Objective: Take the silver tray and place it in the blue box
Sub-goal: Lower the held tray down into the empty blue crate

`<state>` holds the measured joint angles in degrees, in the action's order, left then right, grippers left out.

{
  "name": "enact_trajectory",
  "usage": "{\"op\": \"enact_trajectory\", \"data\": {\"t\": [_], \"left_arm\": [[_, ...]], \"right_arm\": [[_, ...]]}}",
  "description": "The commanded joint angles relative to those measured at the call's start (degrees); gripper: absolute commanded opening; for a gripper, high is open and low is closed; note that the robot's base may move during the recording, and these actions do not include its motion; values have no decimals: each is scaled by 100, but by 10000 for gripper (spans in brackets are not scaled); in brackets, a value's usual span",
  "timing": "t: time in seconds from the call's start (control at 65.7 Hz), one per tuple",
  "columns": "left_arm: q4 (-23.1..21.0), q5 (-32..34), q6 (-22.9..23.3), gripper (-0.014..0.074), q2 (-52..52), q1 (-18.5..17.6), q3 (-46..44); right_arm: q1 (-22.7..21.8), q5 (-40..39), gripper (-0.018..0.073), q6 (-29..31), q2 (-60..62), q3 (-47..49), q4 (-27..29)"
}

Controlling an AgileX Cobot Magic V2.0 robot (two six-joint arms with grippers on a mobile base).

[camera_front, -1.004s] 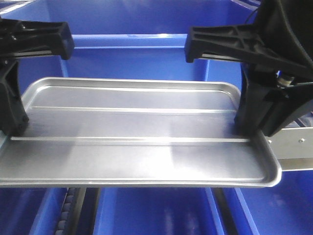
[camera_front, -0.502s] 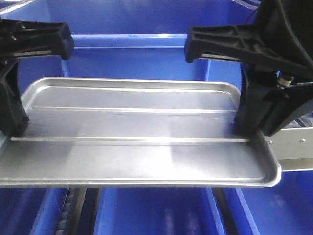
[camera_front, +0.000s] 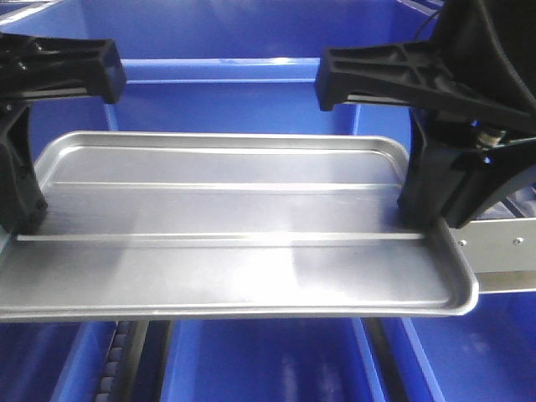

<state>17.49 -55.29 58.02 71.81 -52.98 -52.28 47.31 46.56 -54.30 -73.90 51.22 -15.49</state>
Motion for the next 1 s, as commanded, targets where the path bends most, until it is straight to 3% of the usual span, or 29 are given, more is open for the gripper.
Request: {"op": "enact_trajectory", "data": {"t": [0.0,0.198,0.304,0.456,0.684,0.821,0.989], "left_arm": [[246,61,40,-7,-156,-17,-152],[213,-403,19,-7,-388,-17,-486],[111,-425,-425,-7,-668,-17,-924],[299,-621,-585,-7,-854,6,-1569],[312,-420,-1505,-7,-463,366,-2536],[-179,-172,-2339,-6,-42,794,-3090],[-1260,597,-3313,-6,469,1413,-3572]], "right_arm": [[-12,-162,57,126,145,142,-243],[-12,182,57,126,334,452,-104],[-12,511,57,172,584,828,-104],[-12,916,57,256,802,1406,-147],[-118,737,57,1339,563,2594,-13],[-455,571,57,1996,234,3359,354],[-990,351,57,2787,-269,3999,1051]]}}
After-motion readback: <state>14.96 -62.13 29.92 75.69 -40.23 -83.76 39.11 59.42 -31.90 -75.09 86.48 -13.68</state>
